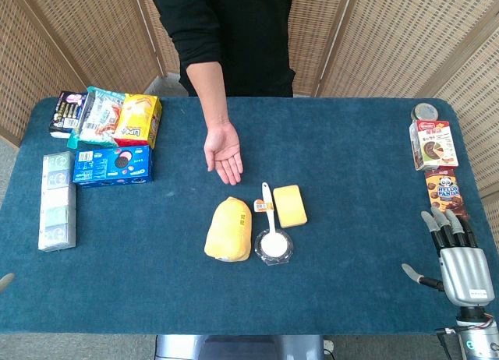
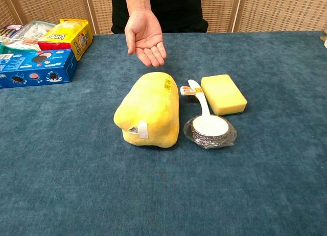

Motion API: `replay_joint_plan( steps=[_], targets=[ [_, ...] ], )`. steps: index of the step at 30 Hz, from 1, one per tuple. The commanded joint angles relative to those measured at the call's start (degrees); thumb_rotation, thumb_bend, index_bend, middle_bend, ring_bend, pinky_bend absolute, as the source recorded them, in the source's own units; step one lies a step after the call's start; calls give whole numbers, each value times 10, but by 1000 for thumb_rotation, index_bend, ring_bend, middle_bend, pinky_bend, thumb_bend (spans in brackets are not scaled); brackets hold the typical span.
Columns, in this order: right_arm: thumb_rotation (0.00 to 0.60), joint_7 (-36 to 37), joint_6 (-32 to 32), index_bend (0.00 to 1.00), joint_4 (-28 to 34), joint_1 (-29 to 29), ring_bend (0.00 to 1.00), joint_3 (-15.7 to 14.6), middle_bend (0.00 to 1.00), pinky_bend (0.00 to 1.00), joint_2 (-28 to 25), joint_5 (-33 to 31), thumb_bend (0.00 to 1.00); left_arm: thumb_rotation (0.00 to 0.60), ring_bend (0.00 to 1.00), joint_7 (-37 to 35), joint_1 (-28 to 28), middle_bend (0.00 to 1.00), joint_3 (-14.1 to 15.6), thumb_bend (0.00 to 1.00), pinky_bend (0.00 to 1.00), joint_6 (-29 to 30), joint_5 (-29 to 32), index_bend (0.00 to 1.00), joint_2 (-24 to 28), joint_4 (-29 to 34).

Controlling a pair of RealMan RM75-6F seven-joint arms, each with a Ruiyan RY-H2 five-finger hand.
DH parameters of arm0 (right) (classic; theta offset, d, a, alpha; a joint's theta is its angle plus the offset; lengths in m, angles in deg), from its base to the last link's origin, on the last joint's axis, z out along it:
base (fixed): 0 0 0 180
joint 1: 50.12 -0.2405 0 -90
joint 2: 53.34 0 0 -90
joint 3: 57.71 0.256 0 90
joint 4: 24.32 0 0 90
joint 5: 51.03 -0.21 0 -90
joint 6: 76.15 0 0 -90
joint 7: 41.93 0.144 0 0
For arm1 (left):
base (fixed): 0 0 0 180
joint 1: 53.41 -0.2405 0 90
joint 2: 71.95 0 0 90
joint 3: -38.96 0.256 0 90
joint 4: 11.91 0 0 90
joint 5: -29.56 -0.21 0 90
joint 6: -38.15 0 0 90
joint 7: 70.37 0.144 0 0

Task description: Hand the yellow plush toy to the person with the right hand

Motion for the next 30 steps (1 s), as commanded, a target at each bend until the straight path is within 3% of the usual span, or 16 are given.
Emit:
replay_joint_plan(
  steps=[1,7,16,24,30],
  targets=[
    [415,1,1,0,0,0,0,-1,0,72,0,2,0,600,0,1,0,0,0,166,110,0,0,0,0,0],
    [412,8,8,0,5,-6,0,-7,0,72,0,17,0,600,0,-2,-2,0,0,166,110,2,3,0,1,1],
    [415,36,55,0,27,-68,0,-19,0,114,-3,109,0,600,0,-3,-2,0,-4,166,110,2,12,0,1,3],
    [415,-15,169,0,112,-150,0,-12,0,133,12,145,0,600,0,3,2,0,-9,165,110,-10,27,0,0,6],
    [412,-97,268,0,151,-205,0,7,0,147,60,119,0,600,0,2,5,0,-11,165,110,-15,31,0,0,6]
  ],
)
